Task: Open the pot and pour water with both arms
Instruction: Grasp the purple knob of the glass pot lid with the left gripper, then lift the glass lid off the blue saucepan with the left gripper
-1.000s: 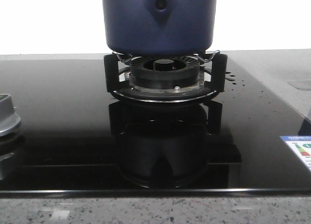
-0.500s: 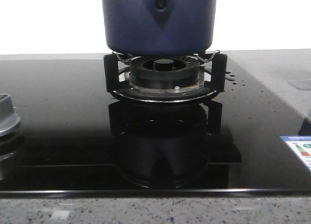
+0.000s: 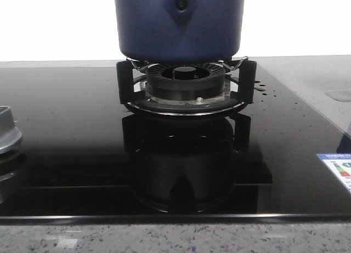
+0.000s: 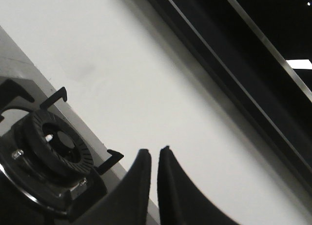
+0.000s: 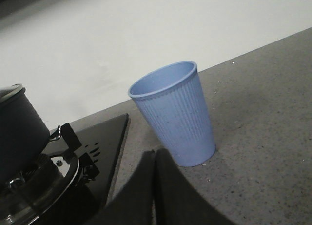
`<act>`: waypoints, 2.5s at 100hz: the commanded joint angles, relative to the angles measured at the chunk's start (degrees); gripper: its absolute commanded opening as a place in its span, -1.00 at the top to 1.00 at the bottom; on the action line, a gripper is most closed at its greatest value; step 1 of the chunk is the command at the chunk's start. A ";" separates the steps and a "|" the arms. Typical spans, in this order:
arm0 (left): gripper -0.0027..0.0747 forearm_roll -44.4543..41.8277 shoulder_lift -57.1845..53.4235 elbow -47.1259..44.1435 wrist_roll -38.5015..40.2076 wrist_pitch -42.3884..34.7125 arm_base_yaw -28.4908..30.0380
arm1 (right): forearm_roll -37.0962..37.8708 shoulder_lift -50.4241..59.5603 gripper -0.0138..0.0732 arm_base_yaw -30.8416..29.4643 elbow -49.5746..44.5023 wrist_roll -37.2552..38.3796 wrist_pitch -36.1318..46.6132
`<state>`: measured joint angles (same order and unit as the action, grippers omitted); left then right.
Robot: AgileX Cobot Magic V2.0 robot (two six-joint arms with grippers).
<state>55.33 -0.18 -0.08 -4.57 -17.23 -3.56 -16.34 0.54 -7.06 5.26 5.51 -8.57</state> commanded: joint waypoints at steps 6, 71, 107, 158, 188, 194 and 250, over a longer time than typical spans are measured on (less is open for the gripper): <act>0.98 -4.22 0.08 3.39 0.19 11.58 -0.08 | -0.03 0.22 0.83 -0.21 5.83 -0.69 -4.26; 0.94 -4.48 40.86 37.09 -30.79 49.83 -9.94 | -5.77 -15.41 0.83 -0.01 26.03 -4.21 -33.10; 0.93 21.91 62.23 57.29 -65.01 69.04 -11.76 | -6.01 -15.41 0.83 -0.01 26.03 -6.00 -32.99; -0.45 29.29 83.27 74.92 -82.73 70.37 -11.76 | -5.92 -15.41 0.83 -0.01 26.03 -6.00 -32.99; -0.46 31.28 91.57 81.67 -87.63 70.26 -12.39 | -5.92 -15.41 0.83 -0.01 26.03 -6.00 -32.99; -0.47 32.58 92.52 82.23 -88.83 70.26 -12.39 | -5.92 -15.41 0.83 -0.01 26.03 -6.00 -32.99; -0.57 38.18 96.09 82.59 -91.47 76.17 -13.60 | -5.92 -15.41 0.83 -0.01 26.03 -6.00 -32.99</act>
<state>88.56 98.18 80.70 -95.75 55.88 -16.45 -21.15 -13.62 -7.06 29.43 0.00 -45.24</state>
